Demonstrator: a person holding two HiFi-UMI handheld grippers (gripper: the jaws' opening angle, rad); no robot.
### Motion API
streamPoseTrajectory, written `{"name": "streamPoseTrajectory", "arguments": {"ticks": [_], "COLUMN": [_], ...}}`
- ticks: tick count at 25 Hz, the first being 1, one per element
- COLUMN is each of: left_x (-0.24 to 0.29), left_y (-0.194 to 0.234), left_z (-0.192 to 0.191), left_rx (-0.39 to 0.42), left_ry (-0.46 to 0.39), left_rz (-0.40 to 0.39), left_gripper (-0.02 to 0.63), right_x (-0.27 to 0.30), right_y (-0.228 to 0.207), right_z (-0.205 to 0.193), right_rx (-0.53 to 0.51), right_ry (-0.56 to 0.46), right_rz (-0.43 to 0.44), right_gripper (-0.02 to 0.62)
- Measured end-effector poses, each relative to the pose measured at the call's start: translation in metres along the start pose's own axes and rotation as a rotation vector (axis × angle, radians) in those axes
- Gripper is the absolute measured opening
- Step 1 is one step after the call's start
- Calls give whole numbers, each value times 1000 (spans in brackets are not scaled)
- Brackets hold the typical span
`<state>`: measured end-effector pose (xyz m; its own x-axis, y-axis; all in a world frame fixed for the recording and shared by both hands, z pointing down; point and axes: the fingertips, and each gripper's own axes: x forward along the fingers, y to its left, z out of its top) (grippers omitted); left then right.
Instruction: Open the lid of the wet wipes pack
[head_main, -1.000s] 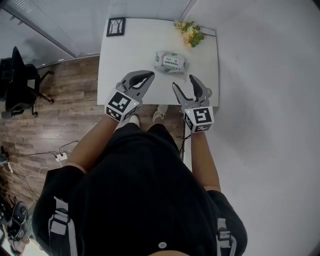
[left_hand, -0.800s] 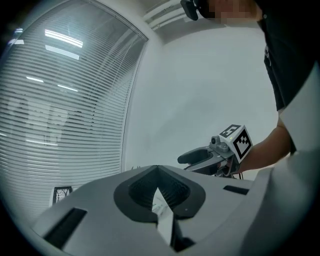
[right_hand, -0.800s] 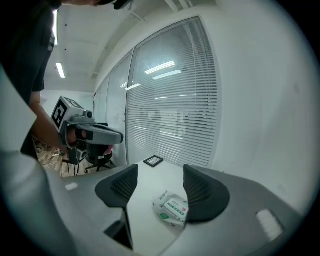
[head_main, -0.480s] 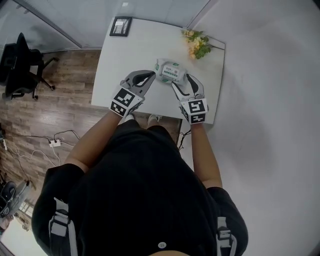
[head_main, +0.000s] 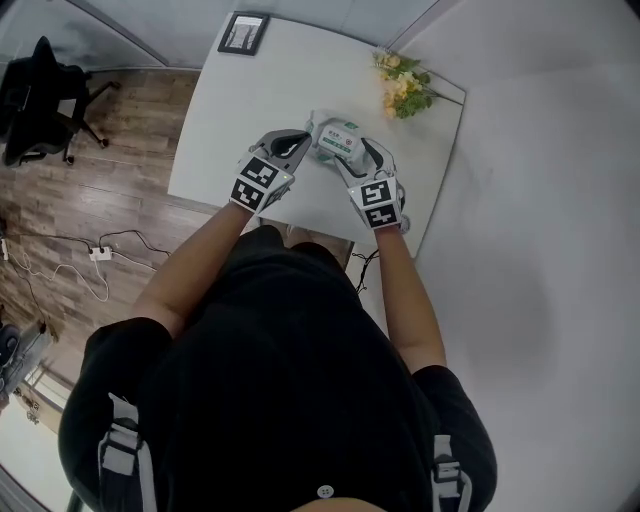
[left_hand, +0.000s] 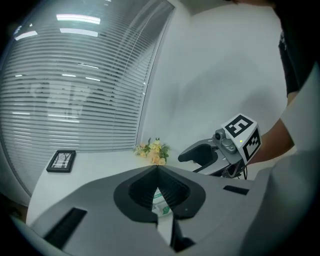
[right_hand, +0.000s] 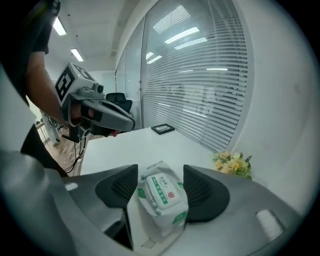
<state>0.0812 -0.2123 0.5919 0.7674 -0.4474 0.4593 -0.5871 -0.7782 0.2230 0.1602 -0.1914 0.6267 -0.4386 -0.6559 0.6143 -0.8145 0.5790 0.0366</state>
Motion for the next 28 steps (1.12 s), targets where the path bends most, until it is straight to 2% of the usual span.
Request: {"name": "streamPoseTrajectory", "arguments": {"ticks": [3, 12, 18, 28], "left_x": [18, 46, 55, 78], "left_y": [4, 17, 24, 28], "left_z": [-17, -57, -77, -109], "left_rx": [-50, -89, -124, -175], "left_ry": [40, 140, 184, 253], "left_rz": [17, 83, 118, 132], "left_gripper": [5, 5, 5, 5], "right_x": [14, 41, 53, 71], "right_y": [-2, -6, -5, -3], "right_z": [-19, -38, -44, -74], "right_rx": [-16, -77, -135, -179], "right_ry": [47, 104, 132, 211], "right_rz": [38, 104, 125, 153], "right_gripper": [296, 296, 296, 296]}}
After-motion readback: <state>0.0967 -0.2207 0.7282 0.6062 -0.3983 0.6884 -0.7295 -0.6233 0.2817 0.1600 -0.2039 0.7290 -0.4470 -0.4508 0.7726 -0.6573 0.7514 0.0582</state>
